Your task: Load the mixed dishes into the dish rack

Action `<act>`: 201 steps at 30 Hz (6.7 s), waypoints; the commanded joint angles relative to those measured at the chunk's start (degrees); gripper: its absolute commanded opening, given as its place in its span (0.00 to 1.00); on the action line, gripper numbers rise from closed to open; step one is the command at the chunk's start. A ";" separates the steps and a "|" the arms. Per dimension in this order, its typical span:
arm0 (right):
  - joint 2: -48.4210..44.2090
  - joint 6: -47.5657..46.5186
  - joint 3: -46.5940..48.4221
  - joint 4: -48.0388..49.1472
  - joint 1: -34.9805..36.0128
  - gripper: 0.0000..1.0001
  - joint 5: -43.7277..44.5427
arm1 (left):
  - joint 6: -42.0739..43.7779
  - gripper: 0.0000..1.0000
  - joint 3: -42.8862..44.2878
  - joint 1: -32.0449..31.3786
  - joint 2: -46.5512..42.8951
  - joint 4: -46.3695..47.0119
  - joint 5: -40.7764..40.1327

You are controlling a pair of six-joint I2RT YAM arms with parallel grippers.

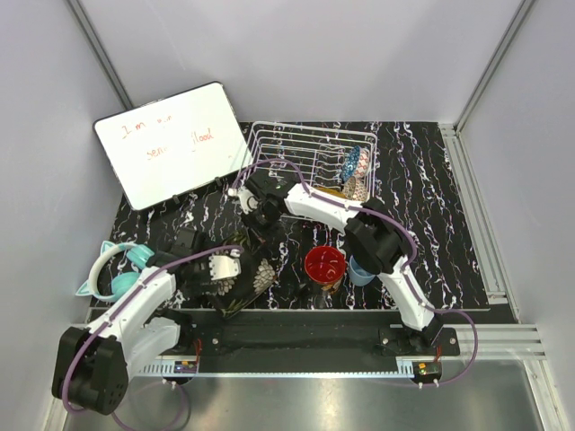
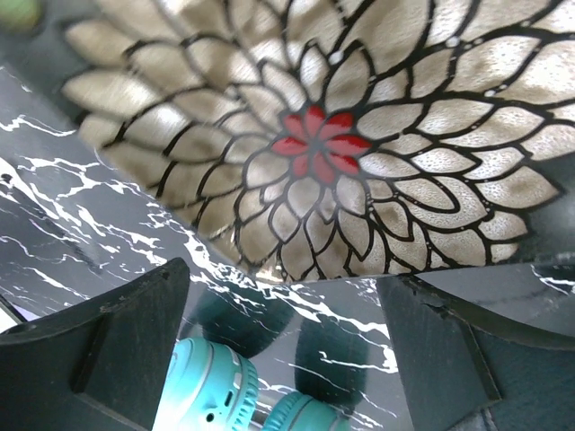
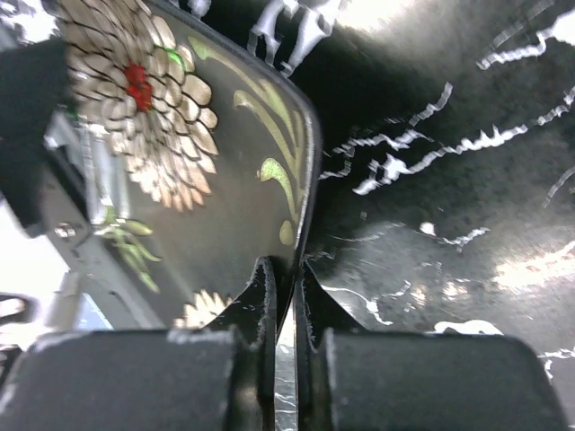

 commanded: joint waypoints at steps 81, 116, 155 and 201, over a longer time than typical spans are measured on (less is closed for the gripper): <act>-21.84 -19.48 25.68 2.26 -12.43 0.00 36.16 | -32.87 0.92 5.40 8.12 -3.59 17.67 2.97; -20.61 -64.74 4.32 51.38 -25.10 0.00 45.21 | -33.49 0.92 1.62 8.74 -1.66 17.76 1.56; -30.98 -79.07 -14.66 53.94 -19.47 0.00 40.90 | -33.13 0.93 0.21 9.00 -3.85 18.46 1.56; -33.35 -93.05 -15.19 53.59 -20.27 0.00 37.56 | -32.69 0.92 -0.85 9.26 -4.47 19.08 1.56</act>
